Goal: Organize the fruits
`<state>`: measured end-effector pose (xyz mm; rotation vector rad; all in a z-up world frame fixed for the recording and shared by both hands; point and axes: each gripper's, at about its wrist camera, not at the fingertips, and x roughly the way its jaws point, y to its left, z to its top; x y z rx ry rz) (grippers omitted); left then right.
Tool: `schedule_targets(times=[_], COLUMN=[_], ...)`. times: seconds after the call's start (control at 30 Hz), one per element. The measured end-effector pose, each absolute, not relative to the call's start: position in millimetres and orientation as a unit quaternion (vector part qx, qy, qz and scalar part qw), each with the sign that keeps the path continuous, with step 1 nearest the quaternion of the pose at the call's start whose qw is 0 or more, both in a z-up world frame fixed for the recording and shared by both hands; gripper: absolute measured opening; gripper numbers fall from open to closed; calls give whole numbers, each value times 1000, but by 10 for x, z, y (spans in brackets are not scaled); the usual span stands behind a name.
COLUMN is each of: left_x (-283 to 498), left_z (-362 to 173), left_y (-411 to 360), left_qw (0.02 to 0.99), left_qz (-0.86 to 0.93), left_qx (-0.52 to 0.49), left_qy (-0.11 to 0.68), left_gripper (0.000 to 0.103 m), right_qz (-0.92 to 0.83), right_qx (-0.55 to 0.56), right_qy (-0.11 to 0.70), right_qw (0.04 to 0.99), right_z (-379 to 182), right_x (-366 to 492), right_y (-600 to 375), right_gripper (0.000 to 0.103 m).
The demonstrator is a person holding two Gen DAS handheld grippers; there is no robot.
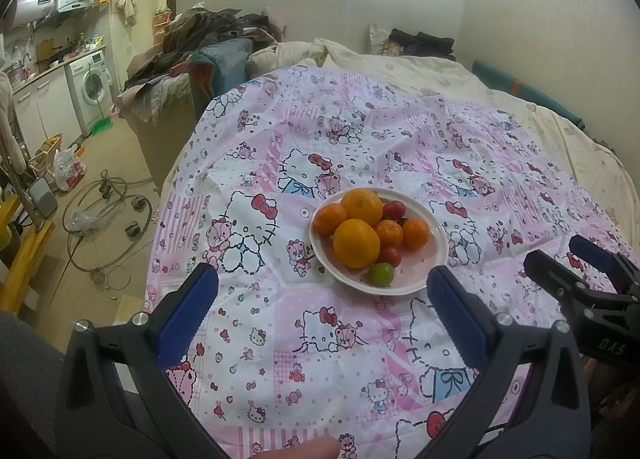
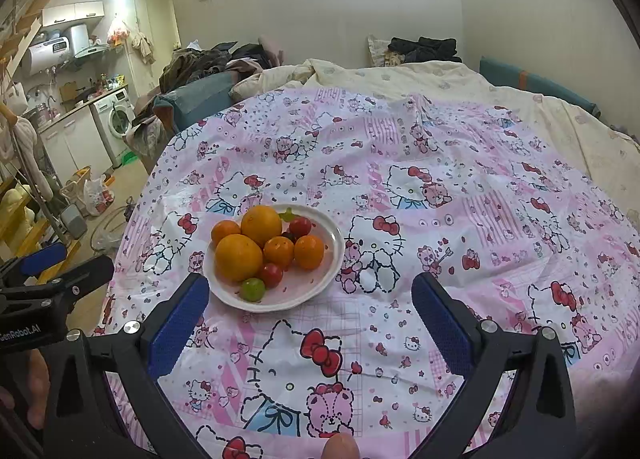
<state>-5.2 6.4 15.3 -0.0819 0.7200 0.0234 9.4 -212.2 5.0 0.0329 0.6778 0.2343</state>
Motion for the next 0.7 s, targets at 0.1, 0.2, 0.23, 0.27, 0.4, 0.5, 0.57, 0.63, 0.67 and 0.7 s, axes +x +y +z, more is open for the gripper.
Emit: schedule_targets(times=[0.1, 0.2, 0.23, 0.27, 0.4, 0.5, 0.57, 0.63, 0.67, 0.7], left_x=[-60, -60, -61, -61, -51, -62, -61, -56, -54, -52], left_z=[147, 145, 143, 143, 145, 140, 138, 139, 140, 143], left_y=[62, 62, 62, 63, 61, 66, 69, 67, 66, 67], left_qw=[935, 935, 935, 935, 935, 935, 935, 935, 935, 935], left_qz=[12, 12, 12, 12, 13, 12, 11, 11, 11, 11], left_qx=[-40, -40, -40, -40, -40, -41, -40, -40, -39, -40], left_qy=[352, 352, 352, 352, 352, 352, 352, 352, 352, 352], left_gripper=[103, 103, 103, 103, 103, 103, 103, 103, 103, 103], right_qz=[115, 115, 115, 115, 114, 114, 114, 115, 114, 114], right_qx=[15, 15, 15, 16, 16, 16, 14, 14, 14, 14], right_qy=[332, 332, 333, 333, 333, 333, 333, 333, 333, 333], right_qw=[936, 936, 936, 936, 936, 936, 936, 936, 936, 936], right_z=[46, 48, 49, 51, 42, 43, 41, 33, 32, 33], right_x=[97, 97, 98, 98, 104, 102, 106, 111, 113, 112], right_y=[-2120, -2118, -2119, -2120, -2117, -2116, -2115, -2119, -2119, -2119], right_gripper=[103, 103, 103, 103, 103, 103, 103, 103, 103, 103])
